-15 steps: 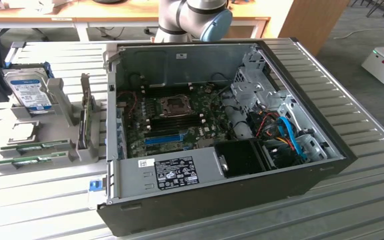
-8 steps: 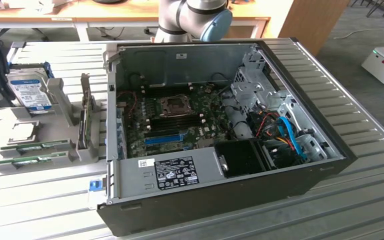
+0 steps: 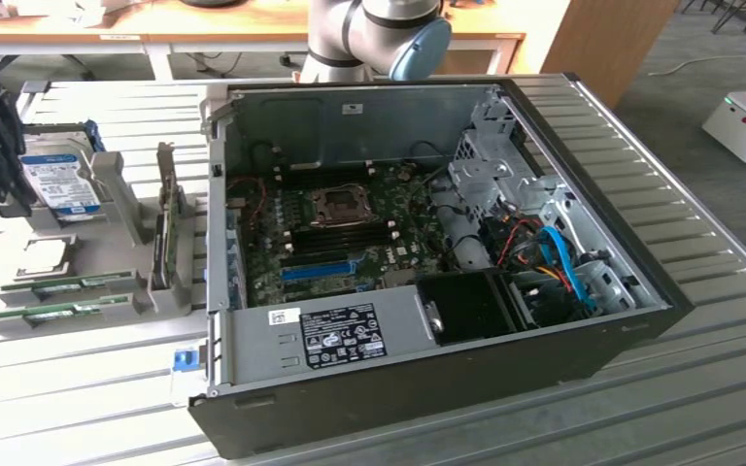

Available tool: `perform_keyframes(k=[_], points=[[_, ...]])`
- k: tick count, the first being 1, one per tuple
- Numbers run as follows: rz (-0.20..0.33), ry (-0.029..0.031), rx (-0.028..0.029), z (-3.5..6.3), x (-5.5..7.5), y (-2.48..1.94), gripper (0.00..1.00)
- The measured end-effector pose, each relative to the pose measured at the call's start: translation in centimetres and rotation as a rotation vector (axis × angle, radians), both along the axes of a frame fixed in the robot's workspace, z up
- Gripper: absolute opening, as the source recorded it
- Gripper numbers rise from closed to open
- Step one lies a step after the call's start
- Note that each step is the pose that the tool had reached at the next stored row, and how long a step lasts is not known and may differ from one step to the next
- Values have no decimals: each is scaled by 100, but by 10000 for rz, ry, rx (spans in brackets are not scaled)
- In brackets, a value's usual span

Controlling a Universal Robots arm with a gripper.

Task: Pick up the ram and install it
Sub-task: 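Pick up the ram and move it above insertion slot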

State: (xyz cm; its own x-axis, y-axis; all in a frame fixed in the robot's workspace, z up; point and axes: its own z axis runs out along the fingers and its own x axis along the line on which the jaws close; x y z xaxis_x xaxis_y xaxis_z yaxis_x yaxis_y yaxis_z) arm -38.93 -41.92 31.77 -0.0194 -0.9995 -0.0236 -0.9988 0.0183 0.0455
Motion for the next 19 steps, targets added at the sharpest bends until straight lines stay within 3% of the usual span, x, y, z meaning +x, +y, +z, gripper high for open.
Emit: perform_keyframes(k=[19], points=[[0, 0, 1, -325, 0, 0, 24]])
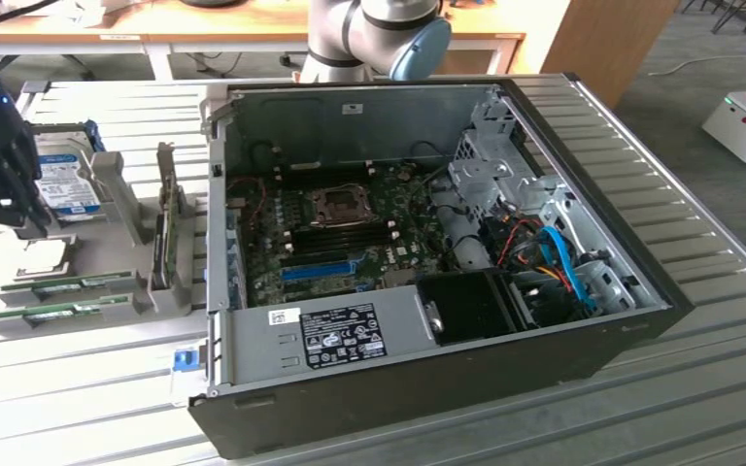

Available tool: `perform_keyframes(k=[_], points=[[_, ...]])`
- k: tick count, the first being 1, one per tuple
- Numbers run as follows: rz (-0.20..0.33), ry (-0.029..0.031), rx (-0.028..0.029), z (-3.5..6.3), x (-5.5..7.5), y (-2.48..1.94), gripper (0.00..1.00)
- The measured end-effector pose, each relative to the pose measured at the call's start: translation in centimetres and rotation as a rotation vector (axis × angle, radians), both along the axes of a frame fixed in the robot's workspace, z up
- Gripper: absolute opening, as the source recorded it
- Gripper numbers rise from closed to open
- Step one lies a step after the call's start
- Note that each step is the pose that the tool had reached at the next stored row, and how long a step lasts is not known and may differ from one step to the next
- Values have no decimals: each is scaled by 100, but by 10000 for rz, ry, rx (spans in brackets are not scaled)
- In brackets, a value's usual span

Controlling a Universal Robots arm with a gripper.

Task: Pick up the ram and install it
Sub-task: 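Pick up the ram and move it above insertion slot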

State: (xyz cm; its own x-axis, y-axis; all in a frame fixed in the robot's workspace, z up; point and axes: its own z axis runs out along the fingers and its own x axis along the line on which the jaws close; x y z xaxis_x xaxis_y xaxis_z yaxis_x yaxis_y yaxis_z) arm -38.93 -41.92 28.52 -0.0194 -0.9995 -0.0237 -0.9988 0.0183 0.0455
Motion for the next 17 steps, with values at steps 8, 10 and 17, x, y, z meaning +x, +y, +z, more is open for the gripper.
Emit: perform_keyframes(k=[8, 10, 17], points=[[0, 1, -1, -145, 0, 0, 24], [0, 0, -1, -182, 0, 0, 24], [0, -1, 0, -299, 0, 0, 24]])
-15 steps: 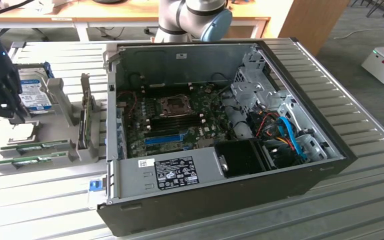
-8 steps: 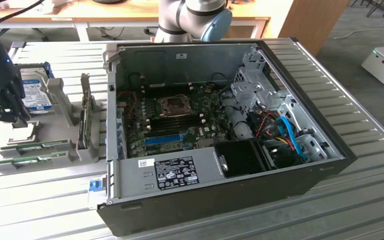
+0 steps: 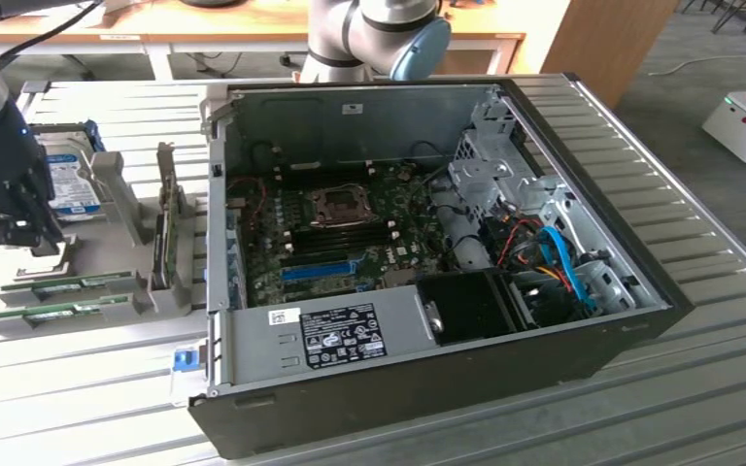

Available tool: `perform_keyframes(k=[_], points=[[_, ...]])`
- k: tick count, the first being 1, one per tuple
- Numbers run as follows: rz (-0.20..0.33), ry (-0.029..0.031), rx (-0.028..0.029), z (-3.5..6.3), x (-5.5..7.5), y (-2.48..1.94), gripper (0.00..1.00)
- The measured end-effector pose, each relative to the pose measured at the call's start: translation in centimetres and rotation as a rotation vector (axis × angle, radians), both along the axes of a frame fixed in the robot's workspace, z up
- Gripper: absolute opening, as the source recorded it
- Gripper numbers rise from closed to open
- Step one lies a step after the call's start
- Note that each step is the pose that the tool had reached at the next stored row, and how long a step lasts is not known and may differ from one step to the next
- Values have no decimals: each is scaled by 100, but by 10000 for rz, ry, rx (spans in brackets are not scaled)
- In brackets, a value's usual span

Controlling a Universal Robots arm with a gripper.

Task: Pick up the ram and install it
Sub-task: 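Pick up the ram and move it above insertion slot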

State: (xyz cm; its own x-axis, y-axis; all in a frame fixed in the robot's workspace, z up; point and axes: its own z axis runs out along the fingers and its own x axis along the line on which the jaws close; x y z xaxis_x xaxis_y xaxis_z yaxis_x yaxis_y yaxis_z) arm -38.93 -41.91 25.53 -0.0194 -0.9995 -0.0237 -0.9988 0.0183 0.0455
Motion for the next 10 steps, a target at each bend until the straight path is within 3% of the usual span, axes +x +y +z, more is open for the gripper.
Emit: perform_keyframes(k=[5, 10], points=[[0, 1, -1, -72, 0, 0, 24], [0, 2, -1, -76, 0, 0, 24]])
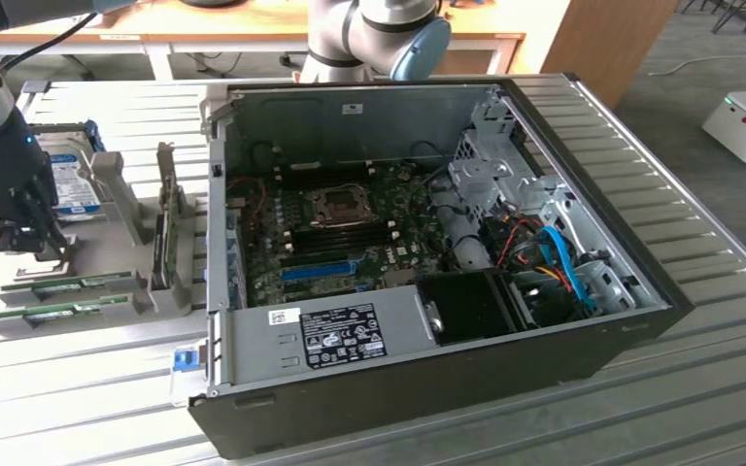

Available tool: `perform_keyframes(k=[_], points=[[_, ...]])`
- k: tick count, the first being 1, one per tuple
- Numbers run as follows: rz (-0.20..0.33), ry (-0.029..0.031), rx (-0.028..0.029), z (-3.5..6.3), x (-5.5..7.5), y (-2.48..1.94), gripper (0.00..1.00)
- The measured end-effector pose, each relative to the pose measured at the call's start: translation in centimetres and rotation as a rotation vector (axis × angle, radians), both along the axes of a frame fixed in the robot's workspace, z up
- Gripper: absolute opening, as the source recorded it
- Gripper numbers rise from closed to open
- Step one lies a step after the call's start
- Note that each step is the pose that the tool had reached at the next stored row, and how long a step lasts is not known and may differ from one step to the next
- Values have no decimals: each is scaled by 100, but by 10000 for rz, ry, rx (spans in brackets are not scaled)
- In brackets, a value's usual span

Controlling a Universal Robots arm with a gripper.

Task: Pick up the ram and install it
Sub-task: 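Pick up the ram and move it above insertion slot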

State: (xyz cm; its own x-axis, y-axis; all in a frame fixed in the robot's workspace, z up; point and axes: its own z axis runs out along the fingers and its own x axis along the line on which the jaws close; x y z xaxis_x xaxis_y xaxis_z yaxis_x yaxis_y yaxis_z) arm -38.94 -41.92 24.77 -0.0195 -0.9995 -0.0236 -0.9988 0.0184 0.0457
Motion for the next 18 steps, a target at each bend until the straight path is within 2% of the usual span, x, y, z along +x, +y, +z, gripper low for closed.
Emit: perform_keyframes(k=[2, 4, 18], points=[[-2, -3, 2, -2, 0, -4, 24], [0, -1, 1, -1, 0, -25, 24], [0, -1, 1, -1, -2, -245, 24]])
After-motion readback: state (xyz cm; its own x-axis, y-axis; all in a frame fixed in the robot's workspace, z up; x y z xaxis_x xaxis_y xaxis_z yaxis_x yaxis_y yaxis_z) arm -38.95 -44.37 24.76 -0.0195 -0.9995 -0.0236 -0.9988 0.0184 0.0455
